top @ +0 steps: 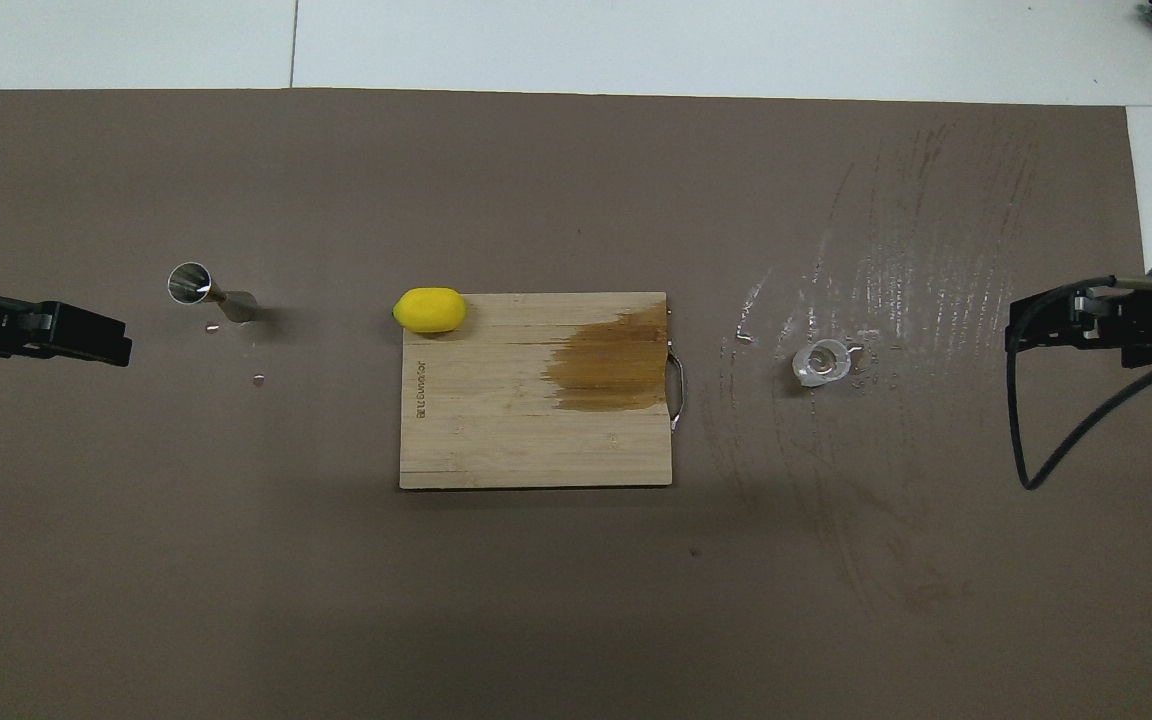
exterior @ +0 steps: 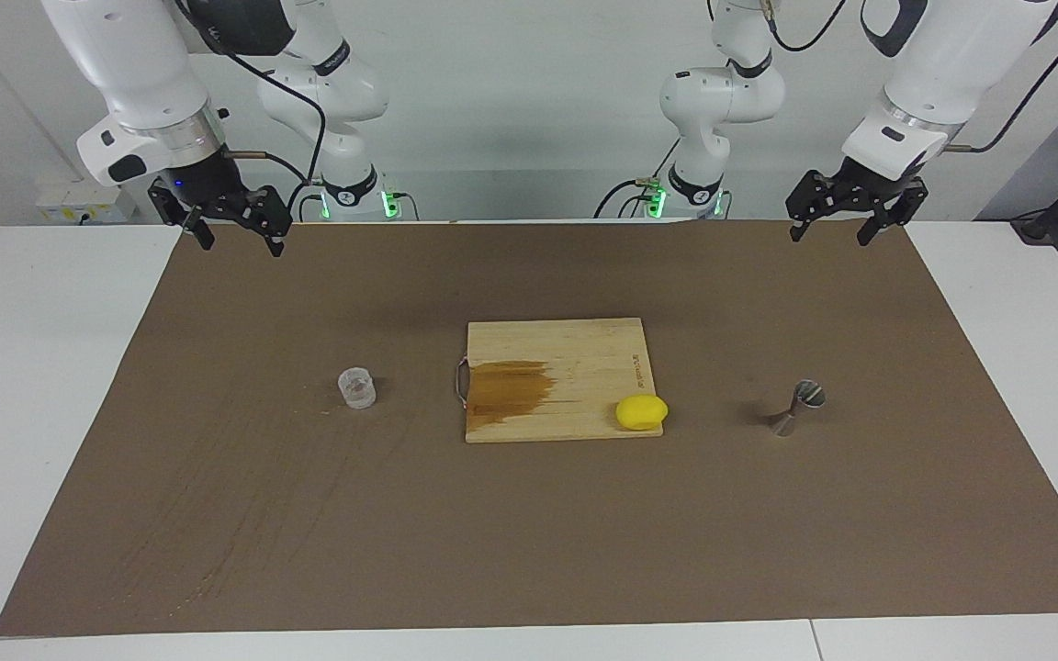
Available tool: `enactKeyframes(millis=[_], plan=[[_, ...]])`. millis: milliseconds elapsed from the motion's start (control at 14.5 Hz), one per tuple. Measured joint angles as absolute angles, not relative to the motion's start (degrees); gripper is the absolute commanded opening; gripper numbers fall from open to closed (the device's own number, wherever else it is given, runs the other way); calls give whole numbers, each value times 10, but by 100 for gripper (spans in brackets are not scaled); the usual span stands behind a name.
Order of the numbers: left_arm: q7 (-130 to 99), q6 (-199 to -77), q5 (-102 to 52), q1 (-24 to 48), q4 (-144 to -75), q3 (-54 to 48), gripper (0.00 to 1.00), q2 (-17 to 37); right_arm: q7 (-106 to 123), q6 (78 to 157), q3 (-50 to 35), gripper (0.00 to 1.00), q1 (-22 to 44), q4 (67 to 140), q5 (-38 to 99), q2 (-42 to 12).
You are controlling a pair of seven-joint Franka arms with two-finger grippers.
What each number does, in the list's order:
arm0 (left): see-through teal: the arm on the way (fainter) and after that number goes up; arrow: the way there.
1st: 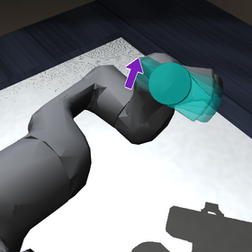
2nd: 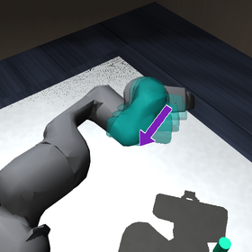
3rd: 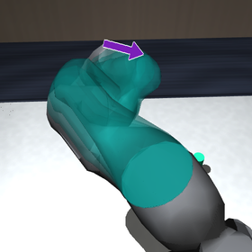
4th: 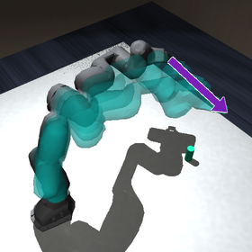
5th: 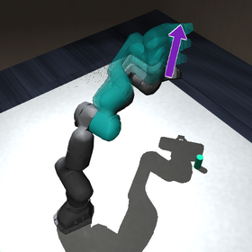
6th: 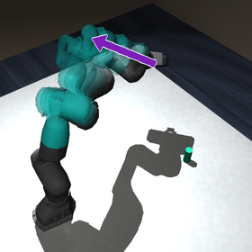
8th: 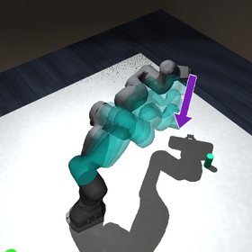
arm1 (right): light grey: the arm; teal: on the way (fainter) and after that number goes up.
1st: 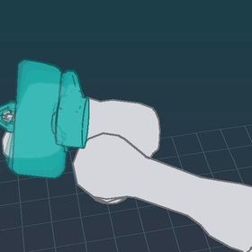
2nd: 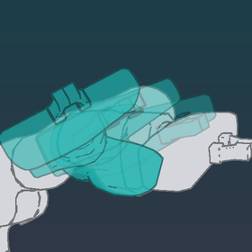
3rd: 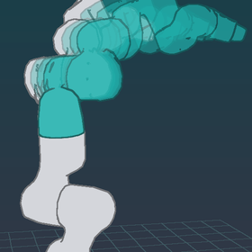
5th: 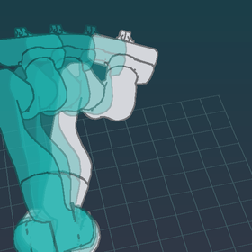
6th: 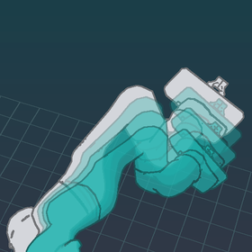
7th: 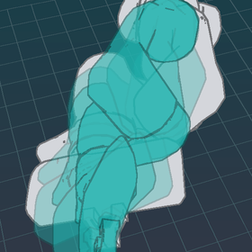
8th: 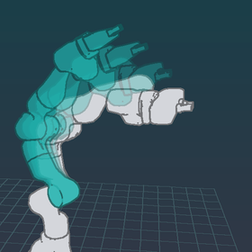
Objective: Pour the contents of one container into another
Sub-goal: 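Reach the left gripper toward the small metal cup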
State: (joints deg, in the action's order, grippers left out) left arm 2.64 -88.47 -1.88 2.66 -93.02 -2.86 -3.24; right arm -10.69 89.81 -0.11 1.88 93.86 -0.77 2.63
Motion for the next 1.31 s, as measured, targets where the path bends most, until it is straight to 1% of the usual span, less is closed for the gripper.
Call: enactKeyframes(millis=[345,553,898,967,1036,1313], plan=[[25,-879,-19,27,-931,-31,100,-32,-107,898,-1,100,19,939,-8,26],[-5,-884,-19,26,-942,-27,100,-35,-107,898,-1,100,19,939,-8,26],[-22,-918,9,25,-967,-24,100,-33,-107,890,7,99,-7,938,-8,30],[-27,-925,10,25,-968,-24,100,-26,-107,890,6,96,-6,938,-8,31],[-39,-934,10,25,-968,-24,100,-15,-107,890,3,86,-4,938,-8,31],[-137,-997,4,24,-969,-21,100,55,-107,890,-13,88,6,931,-8,30]])
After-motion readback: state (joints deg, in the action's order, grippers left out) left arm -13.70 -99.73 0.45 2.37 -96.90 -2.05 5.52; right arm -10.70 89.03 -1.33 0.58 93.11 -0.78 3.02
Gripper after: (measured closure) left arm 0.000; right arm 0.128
